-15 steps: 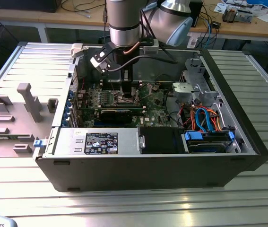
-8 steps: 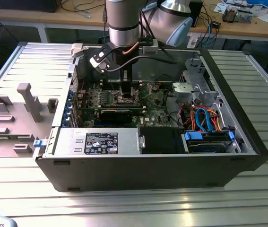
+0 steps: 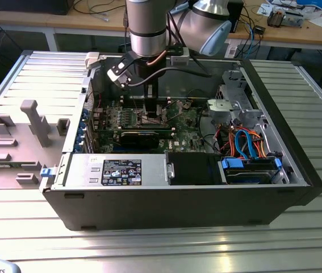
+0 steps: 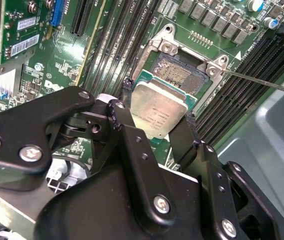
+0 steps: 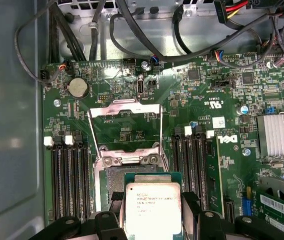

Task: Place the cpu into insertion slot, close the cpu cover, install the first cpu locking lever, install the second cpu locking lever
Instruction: 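Place the cpu into insertion slot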

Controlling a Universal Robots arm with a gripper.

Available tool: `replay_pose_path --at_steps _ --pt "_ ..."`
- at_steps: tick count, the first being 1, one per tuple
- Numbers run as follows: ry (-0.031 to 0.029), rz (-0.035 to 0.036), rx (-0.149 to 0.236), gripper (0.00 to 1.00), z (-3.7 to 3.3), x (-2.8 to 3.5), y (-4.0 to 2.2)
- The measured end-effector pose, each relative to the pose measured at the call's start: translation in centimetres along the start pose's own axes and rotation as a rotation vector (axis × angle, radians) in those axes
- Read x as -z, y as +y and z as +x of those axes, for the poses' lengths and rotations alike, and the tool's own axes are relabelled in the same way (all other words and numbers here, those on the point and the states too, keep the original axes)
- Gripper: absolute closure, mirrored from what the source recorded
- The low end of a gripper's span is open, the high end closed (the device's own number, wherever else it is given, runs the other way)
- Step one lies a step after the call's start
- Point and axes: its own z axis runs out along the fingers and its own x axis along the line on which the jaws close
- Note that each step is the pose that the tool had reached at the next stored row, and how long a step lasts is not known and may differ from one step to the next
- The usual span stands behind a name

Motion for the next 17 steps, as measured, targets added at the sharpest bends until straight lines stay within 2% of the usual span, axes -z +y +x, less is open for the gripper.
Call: replay_pose_path --at_steps 17 --pt "0.0 0.0 0.0 0.46 0.01 -0.11 -0.28"
